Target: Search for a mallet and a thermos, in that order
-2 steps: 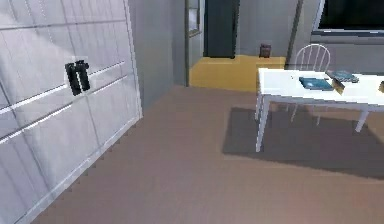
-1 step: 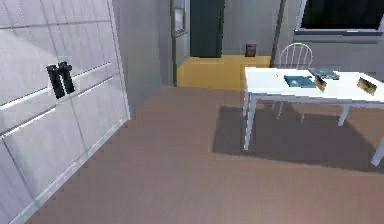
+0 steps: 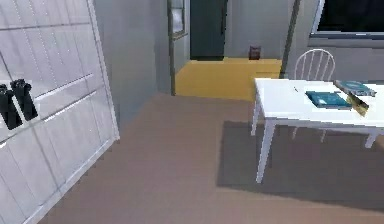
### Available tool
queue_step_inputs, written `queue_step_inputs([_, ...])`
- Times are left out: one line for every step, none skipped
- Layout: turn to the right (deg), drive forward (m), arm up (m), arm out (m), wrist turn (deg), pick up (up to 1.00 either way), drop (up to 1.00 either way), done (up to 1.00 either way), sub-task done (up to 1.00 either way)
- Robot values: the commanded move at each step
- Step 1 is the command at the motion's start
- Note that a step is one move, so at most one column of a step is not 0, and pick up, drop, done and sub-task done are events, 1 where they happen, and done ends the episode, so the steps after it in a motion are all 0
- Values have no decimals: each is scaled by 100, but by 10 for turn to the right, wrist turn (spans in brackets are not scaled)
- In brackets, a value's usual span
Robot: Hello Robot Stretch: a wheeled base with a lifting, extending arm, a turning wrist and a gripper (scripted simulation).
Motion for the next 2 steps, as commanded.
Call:
queue_step_inputs([-30, 0, 0, 0, 0, 0, 0, 0, 0])
queue_step_inputs([0, 100, 0, 0, 0, 0, 0, 0, 0])
